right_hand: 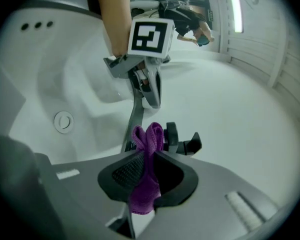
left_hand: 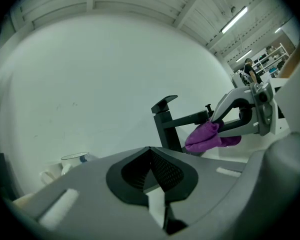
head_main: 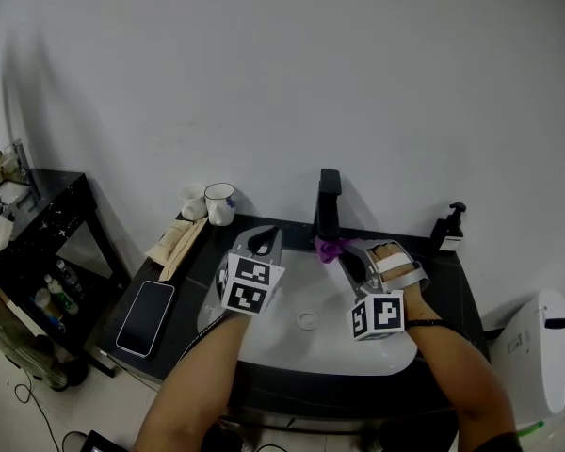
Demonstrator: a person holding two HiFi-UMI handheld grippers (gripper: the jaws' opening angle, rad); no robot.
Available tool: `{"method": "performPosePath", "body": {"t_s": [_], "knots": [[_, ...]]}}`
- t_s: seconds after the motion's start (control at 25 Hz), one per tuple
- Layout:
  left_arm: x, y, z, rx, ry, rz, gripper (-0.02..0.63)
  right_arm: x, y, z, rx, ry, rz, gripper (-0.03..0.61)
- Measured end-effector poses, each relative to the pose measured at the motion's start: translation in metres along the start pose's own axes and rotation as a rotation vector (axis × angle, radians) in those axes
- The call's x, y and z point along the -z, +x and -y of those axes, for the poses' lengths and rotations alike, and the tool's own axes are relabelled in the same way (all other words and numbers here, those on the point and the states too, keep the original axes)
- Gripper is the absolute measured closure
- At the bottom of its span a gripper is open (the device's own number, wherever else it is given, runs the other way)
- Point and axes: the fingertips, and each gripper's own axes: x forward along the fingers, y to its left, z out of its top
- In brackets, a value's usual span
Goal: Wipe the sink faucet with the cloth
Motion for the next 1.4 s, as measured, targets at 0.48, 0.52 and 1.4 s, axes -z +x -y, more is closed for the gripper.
{"method": "performPosePath", "body": {"t_s": [0.48, 0.52, 1.4], "knots": [[-0.003, 0.006, 0.009, 0.036, -0.038, 0.022, 0.597, 0.015, 0.063, 0.004, 0.027, 0.173, -0.027, 0.517], [-0.003, 0.006, 0.009, 0.037, -0.044, 0.021, 0.597, 0.016, 0.067, 0.002, 0.018, 0.180, -0.032, 0.517], [0.000, 0.006, 0.004, 0.022, -0.009, 0.007, 0.597, -0.003, 0.052, -0.043, -0.156, 0.067, -0.039, 0.515]]}}
